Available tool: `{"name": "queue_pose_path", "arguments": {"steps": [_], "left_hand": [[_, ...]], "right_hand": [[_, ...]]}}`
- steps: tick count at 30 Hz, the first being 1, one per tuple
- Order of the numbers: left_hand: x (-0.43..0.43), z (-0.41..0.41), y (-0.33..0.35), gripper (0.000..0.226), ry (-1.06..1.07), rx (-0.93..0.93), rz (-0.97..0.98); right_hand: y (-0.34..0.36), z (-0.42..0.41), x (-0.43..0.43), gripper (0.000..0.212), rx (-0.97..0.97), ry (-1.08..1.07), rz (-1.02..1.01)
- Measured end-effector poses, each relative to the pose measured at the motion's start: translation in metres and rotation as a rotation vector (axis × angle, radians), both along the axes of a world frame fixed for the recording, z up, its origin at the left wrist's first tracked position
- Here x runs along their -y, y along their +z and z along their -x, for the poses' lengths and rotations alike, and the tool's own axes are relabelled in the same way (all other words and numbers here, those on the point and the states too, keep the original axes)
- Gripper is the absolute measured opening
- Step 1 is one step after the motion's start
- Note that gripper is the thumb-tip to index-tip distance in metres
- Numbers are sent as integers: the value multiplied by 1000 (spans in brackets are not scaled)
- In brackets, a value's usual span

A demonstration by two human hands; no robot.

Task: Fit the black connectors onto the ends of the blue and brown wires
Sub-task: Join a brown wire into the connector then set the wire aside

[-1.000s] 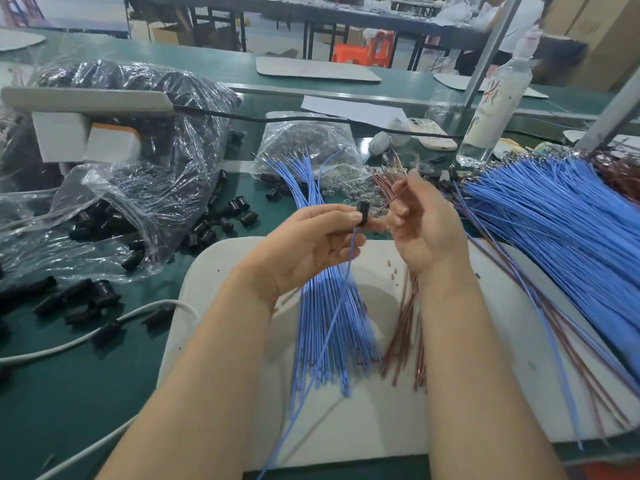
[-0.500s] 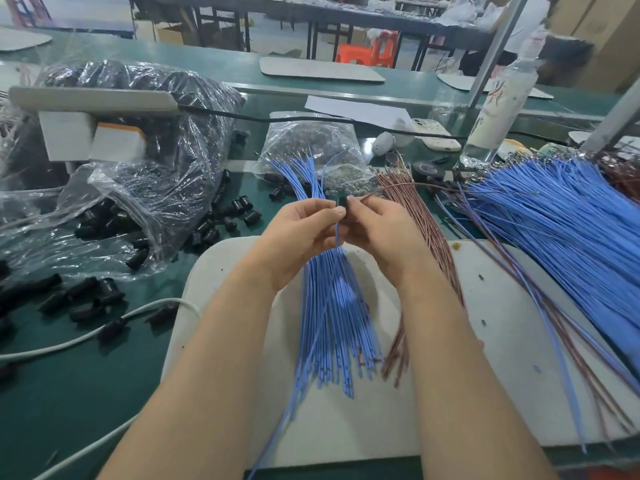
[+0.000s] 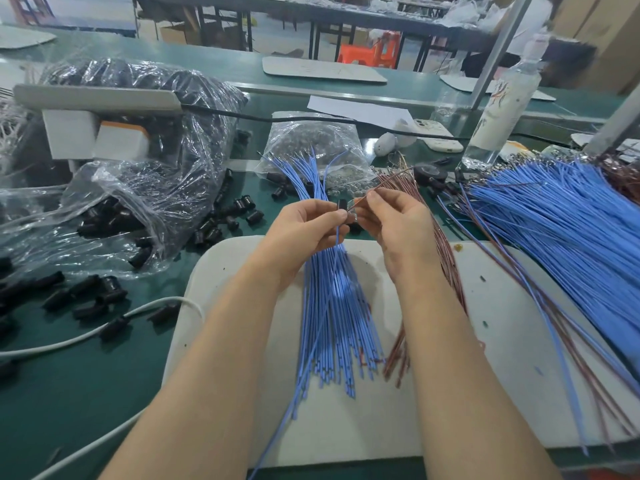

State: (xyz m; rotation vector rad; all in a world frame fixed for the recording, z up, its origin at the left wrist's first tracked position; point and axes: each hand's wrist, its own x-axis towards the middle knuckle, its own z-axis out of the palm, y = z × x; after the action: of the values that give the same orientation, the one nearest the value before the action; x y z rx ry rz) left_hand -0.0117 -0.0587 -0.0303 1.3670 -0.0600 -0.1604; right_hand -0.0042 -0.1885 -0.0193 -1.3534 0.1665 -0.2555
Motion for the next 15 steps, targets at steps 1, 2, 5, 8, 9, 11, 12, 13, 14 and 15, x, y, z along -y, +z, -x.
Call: {"name": "queue_pose_path", "arguments": {"steps": [1, 2, 5, 8, 9, 11, 12, 13, 14, 15], "left_hand": [[1, 0, 0, 3, 5, 19, -40], [2, 1, -1, 4, 13, 42, -96], [4, 1, -5, 3, 64, 121, -284], [5, -1, -9, 7, 132, 236, -498], [6, -1, -10, 7, 153, 273, -549], [7, -1, -10, 7, 185, 324, -600], [7, -1, -10, 8, 194, 342, -612], [8, 0, -10, 9, 201, 359, -618], [8, 0, -10, 10, 206, 379, -624], [8, 0, -10, 10, 210, 401, -634]], "right_hand": [[0, 0, 0, 14, 10, -23, 40], [0, 0, 1, 15, 26, -55, 67], [2, -1, 4, 15, 59, -162, 83], [2, -2, 4, 15, 100, -228, 105], [2, -2, 4, 16, 119, -232, 128], [2, 0, 2, 17, 152, -224, 196], [1, 0, 1, 18, 163, -221, 235], [1, 0, 1, 18, 168, -222, 281], [0, 1, 0, 19, 170, -224, 331], [-1, 1, 0, 18, 171, -223, 376]]}}
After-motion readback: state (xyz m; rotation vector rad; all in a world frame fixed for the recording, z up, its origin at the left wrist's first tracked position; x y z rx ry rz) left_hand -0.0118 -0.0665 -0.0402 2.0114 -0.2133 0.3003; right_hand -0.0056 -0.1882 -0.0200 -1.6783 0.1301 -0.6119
